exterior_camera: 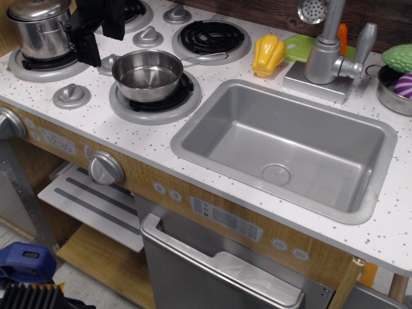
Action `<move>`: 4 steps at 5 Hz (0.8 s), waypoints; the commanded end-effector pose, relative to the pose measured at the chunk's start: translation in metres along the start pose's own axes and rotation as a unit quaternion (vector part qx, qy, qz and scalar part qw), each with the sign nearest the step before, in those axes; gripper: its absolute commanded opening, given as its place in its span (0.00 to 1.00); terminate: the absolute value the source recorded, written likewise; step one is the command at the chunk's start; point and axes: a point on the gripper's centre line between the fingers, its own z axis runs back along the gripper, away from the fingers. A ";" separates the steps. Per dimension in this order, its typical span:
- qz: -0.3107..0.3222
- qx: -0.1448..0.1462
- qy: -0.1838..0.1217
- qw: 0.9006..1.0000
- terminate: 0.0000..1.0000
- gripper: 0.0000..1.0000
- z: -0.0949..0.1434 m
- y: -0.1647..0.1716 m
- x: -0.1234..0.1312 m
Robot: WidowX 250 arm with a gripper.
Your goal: Pick up pan from stove
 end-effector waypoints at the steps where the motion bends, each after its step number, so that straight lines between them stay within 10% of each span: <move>1: 0.000 0.000 0.000 1.000 0.00 1.00 0.000 0.000 0.000; 4: -0.095 0.018 -0.019 0.995 0.00 1.00 -0.023 0.015 -0.011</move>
